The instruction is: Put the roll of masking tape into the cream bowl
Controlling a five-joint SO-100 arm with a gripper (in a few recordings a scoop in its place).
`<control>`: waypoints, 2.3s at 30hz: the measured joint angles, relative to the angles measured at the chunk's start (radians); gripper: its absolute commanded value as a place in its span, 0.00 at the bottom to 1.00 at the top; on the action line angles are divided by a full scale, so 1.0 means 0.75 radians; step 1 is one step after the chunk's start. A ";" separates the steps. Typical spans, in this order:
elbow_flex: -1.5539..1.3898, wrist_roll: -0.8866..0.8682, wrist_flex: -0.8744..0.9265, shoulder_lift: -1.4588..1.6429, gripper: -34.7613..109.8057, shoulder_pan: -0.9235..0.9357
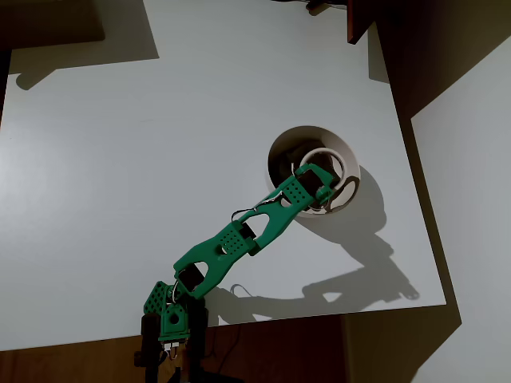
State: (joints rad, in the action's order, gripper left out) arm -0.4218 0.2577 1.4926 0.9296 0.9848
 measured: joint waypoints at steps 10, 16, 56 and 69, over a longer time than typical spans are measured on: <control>0.000 -0.012 -0.033 -0.047 0.28 -0.080; 0.000 -0.057 0.006 -0.045 0.40 -0.098; 0.002 -0.295 0.198 0.638 0.18 -0.335; -0.004 -0.372 0.378 0.974 0.18 -0.826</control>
State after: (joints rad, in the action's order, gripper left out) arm -0.4249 -0.0215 1.7763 1.6598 0.3651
